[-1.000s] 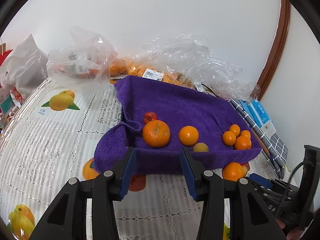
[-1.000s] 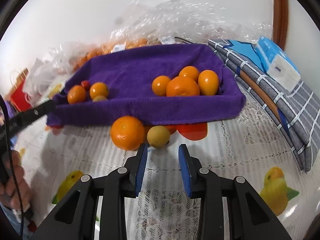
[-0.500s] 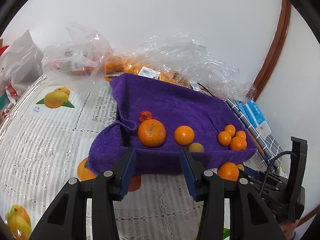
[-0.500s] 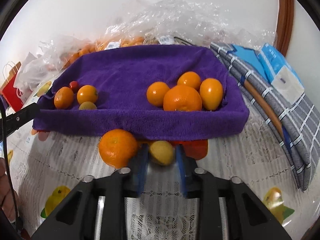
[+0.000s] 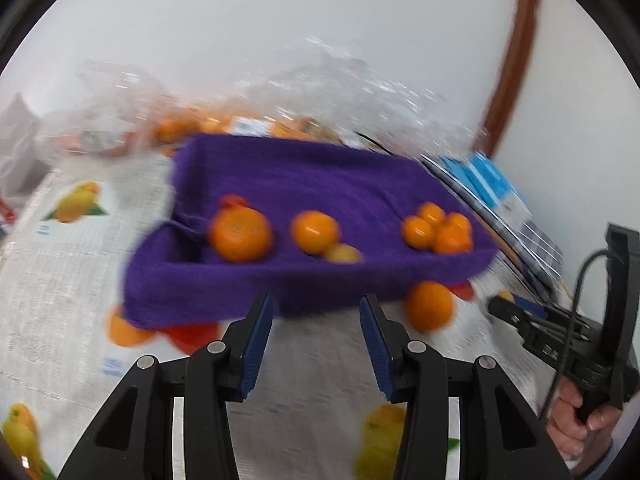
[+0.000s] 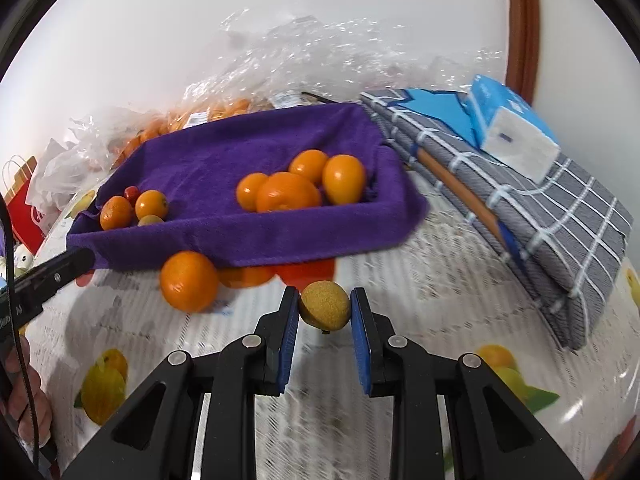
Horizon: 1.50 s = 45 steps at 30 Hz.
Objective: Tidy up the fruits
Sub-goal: 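Grasp a yellow-green fruit with the right gripper while the left grasps an orange, then carry both fruits onto the towel and open both grippers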
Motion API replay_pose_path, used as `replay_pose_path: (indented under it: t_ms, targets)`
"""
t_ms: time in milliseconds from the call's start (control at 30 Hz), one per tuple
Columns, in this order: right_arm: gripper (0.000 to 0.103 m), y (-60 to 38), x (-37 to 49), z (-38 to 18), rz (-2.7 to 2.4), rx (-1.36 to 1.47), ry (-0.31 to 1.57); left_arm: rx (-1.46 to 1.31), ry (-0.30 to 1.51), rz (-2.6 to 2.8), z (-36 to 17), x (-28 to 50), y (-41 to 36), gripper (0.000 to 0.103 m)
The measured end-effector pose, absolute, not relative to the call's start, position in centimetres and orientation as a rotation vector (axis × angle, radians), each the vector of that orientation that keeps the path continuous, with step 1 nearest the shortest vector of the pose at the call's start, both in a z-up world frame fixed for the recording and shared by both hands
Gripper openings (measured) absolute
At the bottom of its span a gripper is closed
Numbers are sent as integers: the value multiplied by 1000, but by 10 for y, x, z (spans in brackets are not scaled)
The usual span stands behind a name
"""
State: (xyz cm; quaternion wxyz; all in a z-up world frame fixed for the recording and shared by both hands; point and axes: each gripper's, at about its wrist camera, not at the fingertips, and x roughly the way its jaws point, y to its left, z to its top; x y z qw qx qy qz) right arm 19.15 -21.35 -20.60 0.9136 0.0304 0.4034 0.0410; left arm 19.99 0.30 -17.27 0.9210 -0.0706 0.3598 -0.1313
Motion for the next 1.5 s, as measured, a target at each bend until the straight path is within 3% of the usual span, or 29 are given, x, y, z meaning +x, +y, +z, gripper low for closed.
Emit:
replay_pose_path:
  t_ms: [467,600,867,1133,1500]
  targets:
    - [26,-249,161,-188,41,-13,763,-48,866,-396,-187,225,-89,45]
    - [26,-258,164,-185,39,26,762,-19,883,-386,-191,228,-96,38]
    - [26,-260,188,-159,17,40,734,-153,778,-415,-146,212,-52,38]
    - [26,-232,252,-123,47,50,692,-179,700,-227,-91,263,17,38]
    - [26,-197,346,-158,81,47,789,-231,813,-189,-136,331,37,38]
